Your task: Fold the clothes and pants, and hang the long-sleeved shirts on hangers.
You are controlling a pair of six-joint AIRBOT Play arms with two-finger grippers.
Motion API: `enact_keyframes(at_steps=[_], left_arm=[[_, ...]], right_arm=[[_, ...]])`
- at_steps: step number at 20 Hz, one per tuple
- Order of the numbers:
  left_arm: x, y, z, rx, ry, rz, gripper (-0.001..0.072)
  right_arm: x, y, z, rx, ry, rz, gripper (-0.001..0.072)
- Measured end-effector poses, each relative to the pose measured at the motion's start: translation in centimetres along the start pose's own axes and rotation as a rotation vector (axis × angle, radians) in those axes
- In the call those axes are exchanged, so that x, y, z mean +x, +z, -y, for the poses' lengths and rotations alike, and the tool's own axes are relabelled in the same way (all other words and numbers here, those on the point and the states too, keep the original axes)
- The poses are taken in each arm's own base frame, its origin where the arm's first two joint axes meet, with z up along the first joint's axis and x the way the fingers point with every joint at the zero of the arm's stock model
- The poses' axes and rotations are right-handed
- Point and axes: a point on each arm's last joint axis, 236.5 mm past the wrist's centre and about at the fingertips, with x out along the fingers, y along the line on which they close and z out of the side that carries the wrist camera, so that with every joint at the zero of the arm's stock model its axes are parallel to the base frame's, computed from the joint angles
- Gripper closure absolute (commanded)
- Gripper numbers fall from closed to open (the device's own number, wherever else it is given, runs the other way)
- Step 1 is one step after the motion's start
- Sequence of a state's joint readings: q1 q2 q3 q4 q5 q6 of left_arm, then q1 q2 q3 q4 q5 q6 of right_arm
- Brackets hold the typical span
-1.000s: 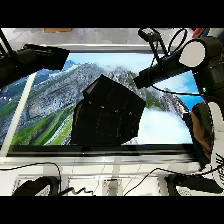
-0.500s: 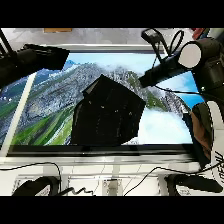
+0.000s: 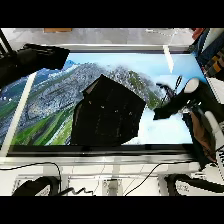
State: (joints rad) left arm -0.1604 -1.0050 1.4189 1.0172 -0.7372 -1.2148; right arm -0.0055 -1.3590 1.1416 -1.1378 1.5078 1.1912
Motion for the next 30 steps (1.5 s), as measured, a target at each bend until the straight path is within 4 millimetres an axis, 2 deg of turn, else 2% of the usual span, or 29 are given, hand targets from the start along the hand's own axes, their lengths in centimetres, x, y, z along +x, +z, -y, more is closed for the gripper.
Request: enact_keyframes(at_steps=[1,3,4,5,7,11,14,16,17,18,19,20,21,22,23,24,27,29,30], left_arm=[[0.0,0.0,0.0,0.000,0.001,0.002,0.0015],[0.0,0.1,0.0,0.000,0.001,0.003,0.0015],[0.0,0.1,0.0,0.000,0.001,0.003,0.0015],[0.0,0.1,0.0,-0.001,0.001,0.003,0.0015],[0.0,0.1,0.0,-0.001,0.001,0.003,0.0015],[0.0,0.1,0.0,-0.001,0.001,0.003,0.0015],[0.0,0.1,0.0,-0.001,0.001,0.003,0.0015],[0.0,0.1,0.0,-0.001,0.001,0.003,0.0015],[0.0,0.1,0.0,-0.001,0.001,0.003,0.0015],[0.0,0.1,0.0,-0.001,0.001,0.003,0.0015],[0.0,0.1,0.0,-0.001,0.001,0.003,0.0015],[0.0,0.0,0.0,-0.001,0.001,0.002,0.0016],[0.0,0.0,0.0,-0.001,0.000,0.002,0.0022],[0.0,0.0,0.0,-0.001,0.000,0.000,0.0149],[0.0,-0.1,0.0,-0.001,-0.001,-0.003,0.0500],[0.0,-0.1,0.0,0.000,0.000,-0.003,0.0668],[-0.1,-0.7,-1.7,0.057,0.059,-0.032,0.0666],[-0.3,-2.7,-4.3,0.101,0.135,-0.120,0.0666],[-0.7,-4.5,-6.3,0.120,0.184,-0.196,0.0667]], right_arm=[[2.0,-0.8,-0.3,0.022,0.044,-0.012,0.0620],[5.4,-1.8,-0.7,0.068,0.102,-0.004,0.0357],[6.8,-1.9,-0.9,0.096,0.118,0.016,0.0324],[7.9,-1.9,-0.8,0.123,0.123,0.032,0.0322],[9.7,-1.8,-0.9,0.187,0.129,0.059,0.0219],[12.0,-1.3,-2.0,0.245,0.154,0.074,0.0210],[13.0,-0.2,-3.2,0.279,0.184,0.108,0.0210],[13.3,0.6,-3.7,0.301,0.202,0.137,0.0213],[13.4,0.9,-3.9,0.309,0.207,0.146,0.0274],[13.5,1.1,-3.9,0.313,0.207,0.157,0.0464],[13.6,1.3,-3.7,0.316,0.200,0.166,0.0602],[13.6,1.4,-3.6,0.315,0.195,0.169,0.0675],[13.6,1.6,-3.8,0.322,0.204,0.175,0.0680],[13.6,1.7,-3.9,0.324,0.207,0.178,0.0680],[13.5,1.7,-4.0,0.323,0.210,0.181,0.0680],[13.3,1.9,-4.1,0.321,0.212,0.186,0.0681],[12.1,2.0,-4.6,0.281,0.205,0.208,0.0681],[11.0,1.7,-4.8,0.222,0.180,0.225,0.0681],[10.4,1.6,-4.8,0.195,0.165,0.236,0.0681]])
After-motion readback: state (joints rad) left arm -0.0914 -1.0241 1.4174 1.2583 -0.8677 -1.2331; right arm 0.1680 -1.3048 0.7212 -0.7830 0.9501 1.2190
